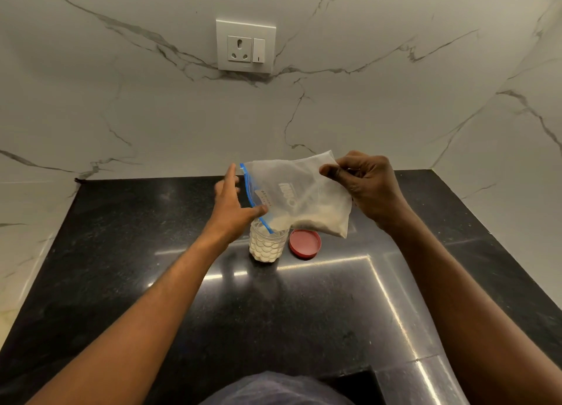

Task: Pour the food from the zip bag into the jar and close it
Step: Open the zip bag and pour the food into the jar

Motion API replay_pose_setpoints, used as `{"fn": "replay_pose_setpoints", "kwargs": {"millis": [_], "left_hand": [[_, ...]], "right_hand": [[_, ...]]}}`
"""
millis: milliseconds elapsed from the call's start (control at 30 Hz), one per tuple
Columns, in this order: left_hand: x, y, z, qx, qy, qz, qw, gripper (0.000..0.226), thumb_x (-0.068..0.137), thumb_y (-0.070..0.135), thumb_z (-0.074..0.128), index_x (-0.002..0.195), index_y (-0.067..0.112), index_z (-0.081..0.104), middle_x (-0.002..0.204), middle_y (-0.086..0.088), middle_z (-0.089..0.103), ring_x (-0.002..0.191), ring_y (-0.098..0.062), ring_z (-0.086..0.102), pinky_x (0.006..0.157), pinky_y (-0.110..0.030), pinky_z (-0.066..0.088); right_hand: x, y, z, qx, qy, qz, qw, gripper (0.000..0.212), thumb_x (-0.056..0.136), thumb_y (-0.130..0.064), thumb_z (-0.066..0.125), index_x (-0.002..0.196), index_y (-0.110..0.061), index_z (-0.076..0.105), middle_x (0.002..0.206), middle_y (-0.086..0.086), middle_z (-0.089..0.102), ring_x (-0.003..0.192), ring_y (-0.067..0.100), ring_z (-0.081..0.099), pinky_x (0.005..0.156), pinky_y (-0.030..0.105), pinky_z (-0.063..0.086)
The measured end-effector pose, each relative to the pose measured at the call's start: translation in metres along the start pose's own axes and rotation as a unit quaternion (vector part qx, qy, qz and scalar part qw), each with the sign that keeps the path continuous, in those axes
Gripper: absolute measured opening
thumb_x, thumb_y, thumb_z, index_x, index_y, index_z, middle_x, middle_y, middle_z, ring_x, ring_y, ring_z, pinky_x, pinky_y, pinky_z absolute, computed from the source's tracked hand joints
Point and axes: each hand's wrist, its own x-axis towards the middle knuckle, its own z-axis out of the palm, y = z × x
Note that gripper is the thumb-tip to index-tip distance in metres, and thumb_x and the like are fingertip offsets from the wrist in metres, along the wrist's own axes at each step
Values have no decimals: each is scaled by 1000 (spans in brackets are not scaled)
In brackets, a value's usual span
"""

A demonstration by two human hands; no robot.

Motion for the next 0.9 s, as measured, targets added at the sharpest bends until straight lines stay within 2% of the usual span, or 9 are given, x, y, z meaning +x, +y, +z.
{"fn": "replay_pose_setpoints", "kwargs": {"millis": [67, 167, 267, 333, 500, 667, 733, 800, 900], "left_hand": [[-6, 14, -2, 106, 33, 60, 992, 121, 78, 38, 92, 167, 31, 11, 168, -8, 18, 153, -30, 21, 121, -55, 27], [-9, 57, -1, 197, -1, 240, 951, 97, 81, 67, 76, 161, 36, 32, 166, 1, 34, 150, -23, 30, 114, -43, 20], [1, 98, 8, 215, -94, 293, 927, 49, 93, 53, 71, 135, 26, 67, 134, 2, 69, 131, -22, 58, 114, -48, 34], [6, 113, 13, 187, -133, 288, 930, 23, 100, 33, 71, 109, 13, 77, 105, -5, 77, 107, -24, 69, 104, -59, 46], [6, 114, 18, 164, -126, 260, 943, 21, 99, 30, 72, 100, 10, 78, 97, -6, 77, 100, -24, 69, 98, -64, 48], [2, 109, 21, 154, -113, 269, 944, 25, 97, 31, 74, 101, 6, 76, 99, -9, 75, 99, -26, 69, 95, -59, 52], [-1, 102, 17, 133, -65, 289, 946, 29, 94, 34, 78, 110, 11, 75, 109, -5, 74, 106, -21, 68, 97, -53, 53], [-9, 85, 8, 94, 58, 271, 956, 41, 89, 43, 81, 121, 19, 72, 124, 0, 68, 119, -16, 62, 103, -41, 51], [-28, 41, -3, -22, 206, 125, 970, 47, 91, 43, 80, 129, 23, 63, 128, -2, 61, 118, -15, 59, 99, -29, 51]], "right_hand": [[-3, 6, 0, 0, 3, 4, 1000, 17, 88, -33, 74, 90, -17, 80, 91, 22, 64, 74, 20, 63, 62, 27, 56], [-6, 12, -1, 5, 0, 12, 1000, 25, 90, -32, 73, 92, -8, 79, 89, 16, 65, 73, 17, 64, 62, 23, 56], [-9, 12, -3, 12, 3, 12, 1000, 22, 91, -30, 72, 96, -10, 79, 87, 8, 67, 73, 16, 68, 62, 25, 56], [-12, 12, -5, 7, 12, 17, 1000, 18, 91, -30, 73, 97, -14, 78, 90, 8, 71, 77, 25, 71, 65, 32, 60], [-44, 31, -5, 4, -19, 118, 993, 17, 92, -25, 75, 105, -15, 74, 102, 6, 77, 94, 23, 75, 79, 34, 64], [-58, 36, 10, 9, 52, 103, 993, 18, 89, -26, 77, 91, -8, 77, 88, 9, 77, 79, 25, 73, 69, 30, 61], [-54, 34, 12, -7, 72, 86, 994, 24, 88, -25, 80, 85, -2, 74, 80, 10, 73, 70, 24, 68, 62, 28, 57], [-51, 34, 12, -2, 73, 87, 994, 26, 93, -25, 75, 88, 0, 72, 83, 19, 71, 73, 36, 66, 62, 40, 56], [-50, 36, 11, -7, 59, 93, 994, 32, 98, -35, 65, 95, -4, 74, 90, 22, 72, 81, 43, 66, 68, 51, 55]]}}
